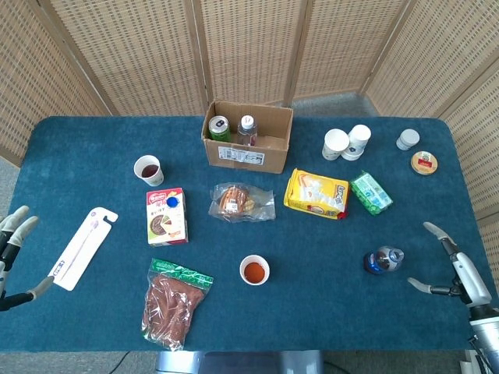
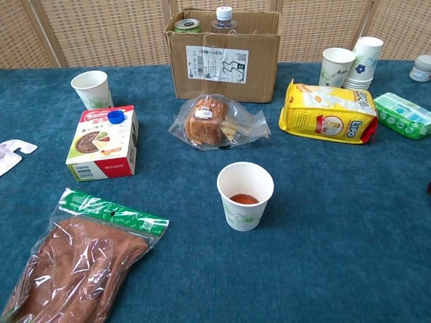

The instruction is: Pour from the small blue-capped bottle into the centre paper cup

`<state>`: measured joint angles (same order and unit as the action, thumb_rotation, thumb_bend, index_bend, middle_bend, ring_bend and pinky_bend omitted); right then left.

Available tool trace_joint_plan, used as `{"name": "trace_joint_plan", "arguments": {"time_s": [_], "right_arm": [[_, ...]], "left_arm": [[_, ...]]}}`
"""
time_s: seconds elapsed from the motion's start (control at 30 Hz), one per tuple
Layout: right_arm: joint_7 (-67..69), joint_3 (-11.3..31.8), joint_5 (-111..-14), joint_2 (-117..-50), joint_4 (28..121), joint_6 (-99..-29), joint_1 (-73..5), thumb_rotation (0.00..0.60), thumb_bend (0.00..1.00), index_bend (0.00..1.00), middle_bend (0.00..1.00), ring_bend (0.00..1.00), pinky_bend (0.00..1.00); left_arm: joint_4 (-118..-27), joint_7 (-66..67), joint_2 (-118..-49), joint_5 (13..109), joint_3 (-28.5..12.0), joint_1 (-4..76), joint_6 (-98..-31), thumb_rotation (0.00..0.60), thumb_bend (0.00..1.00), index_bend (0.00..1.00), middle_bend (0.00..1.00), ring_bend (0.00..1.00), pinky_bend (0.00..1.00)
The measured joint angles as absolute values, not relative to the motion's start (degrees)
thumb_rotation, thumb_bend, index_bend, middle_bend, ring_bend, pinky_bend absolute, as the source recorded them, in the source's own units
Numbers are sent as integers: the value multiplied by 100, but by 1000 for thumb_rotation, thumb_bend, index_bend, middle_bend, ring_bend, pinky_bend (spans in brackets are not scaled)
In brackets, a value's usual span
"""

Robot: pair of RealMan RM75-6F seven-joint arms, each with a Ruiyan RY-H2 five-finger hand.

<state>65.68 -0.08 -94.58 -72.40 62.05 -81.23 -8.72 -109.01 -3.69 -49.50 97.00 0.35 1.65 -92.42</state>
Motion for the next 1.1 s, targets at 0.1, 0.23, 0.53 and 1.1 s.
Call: {"name": "trace_joint_plan", "arguments": {"time_s": [0.1, 0.23, 0.53, 1.1], "right_arm": [[6826, -78, -9513, -7370, 5980, -8139, -910, 600, 0, 0, 0, 0, 0], [7115, -141, -9568, -7545, 5667, -8153, -988, 600, 0, 0, 0, 0, 0], [7495, -341, -9693, -7874, 5100, -8103, -1132, 600, 0, 0, 0, 0, 0], [8149, -594, -9792, -8234, 4221, -7979, -1375, 600, 0, 0, 0, 0, 0]], "left_arm": [[-10927, -313, -4974, 9709, 40, 157, -9242, 600, 246, 0, 0, 0, 0], [-10963, -209, -5004, 9704, 44, 158, -9216, 600, 247, 0, 0, 0, 0], [-11059, 45, -5078, 9620, 27, 159, -9160, 600, 247, 0, 0, 0, 0], [-11217, 444, -5191, 9502, -10, 189, -9046, 600, 247, 0, 0, 0, 0]]}}
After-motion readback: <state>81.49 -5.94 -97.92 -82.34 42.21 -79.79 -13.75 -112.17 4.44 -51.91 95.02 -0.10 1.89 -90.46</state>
